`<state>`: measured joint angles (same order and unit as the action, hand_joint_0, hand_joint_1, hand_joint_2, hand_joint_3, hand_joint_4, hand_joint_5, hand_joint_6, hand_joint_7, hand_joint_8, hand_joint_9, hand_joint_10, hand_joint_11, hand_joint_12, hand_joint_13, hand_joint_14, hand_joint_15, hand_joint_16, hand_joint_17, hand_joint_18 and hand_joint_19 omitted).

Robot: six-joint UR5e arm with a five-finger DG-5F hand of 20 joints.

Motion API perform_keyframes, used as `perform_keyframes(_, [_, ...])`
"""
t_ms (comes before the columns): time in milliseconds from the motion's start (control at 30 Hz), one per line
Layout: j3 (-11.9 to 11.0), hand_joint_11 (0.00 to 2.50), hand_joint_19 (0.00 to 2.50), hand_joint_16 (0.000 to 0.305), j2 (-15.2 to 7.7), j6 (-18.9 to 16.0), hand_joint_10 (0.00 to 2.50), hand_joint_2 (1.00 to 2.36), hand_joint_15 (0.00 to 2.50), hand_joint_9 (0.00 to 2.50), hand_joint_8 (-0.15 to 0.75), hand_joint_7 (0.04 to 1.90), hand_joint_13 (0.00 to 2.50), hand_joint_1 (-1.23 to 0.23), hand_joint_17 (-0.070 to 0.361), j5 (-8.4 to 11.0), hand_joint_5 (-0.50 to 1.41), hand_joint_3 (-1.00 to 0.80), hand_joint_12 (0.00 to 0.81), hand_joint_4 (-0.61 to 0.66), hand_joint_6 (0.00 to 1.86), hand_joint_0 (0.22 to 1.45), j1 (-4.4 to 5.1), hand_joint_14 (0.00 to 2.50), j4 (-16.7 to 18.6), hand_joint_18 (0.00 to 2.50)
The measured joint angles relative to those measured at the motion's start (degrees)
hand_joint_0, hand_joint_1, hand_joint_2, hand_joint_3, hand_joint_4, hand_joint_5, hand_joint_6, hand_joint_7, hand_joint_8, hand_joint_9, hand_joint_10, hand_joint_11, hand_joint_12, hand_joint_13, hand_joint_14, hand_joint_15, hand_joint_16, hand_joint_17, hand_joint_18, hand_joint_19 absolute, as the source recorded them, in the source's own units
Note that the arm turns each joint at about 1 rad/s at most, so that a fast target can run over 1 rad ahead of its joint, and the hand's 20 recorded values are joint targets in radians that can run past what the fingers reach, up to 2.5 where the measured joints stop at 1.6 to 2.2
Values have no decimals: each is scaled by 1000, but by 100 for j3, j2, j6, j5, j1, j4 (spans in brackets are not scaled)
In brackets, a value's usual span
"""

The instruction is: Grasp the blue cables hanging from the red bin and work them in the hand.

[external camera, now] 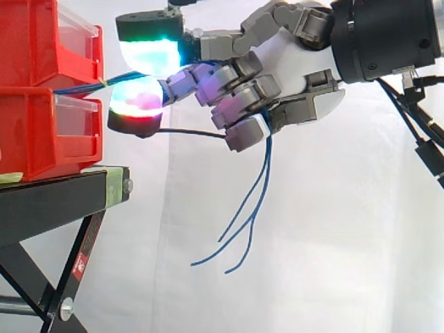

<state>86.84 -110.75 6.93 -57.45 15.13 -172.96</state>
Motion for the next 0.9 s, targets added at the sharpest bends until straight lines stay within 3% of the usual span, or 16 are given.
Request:
perform_keyframes(167, [0, 2500, 1126, 41, -1, 8, 2500, 1030, 1824, 1053, 277, 1145, 1278, -661, 93, 5, 98, -192, 411, 250, 730, 937, 34, 2500, -1, 1341])
perform_keyframes(600, [0, 2500, 1126, 41, 0, -46, 2500, 1025, 1824, 1053, 277, 1122, 1278, -643, 93, 22, 116, -214, 411, 254, 692, 979, 78, 2500, 15, 1341])
perform_keyframes(900, [0, 2500, 1126, 41, 0, -194, 2500, 1015, 1824, 1053, 277, 1143, 1278, -594, 93, 20, 191, 143, 411, 264, 687, 951, 116, 2500, 21, 1341])
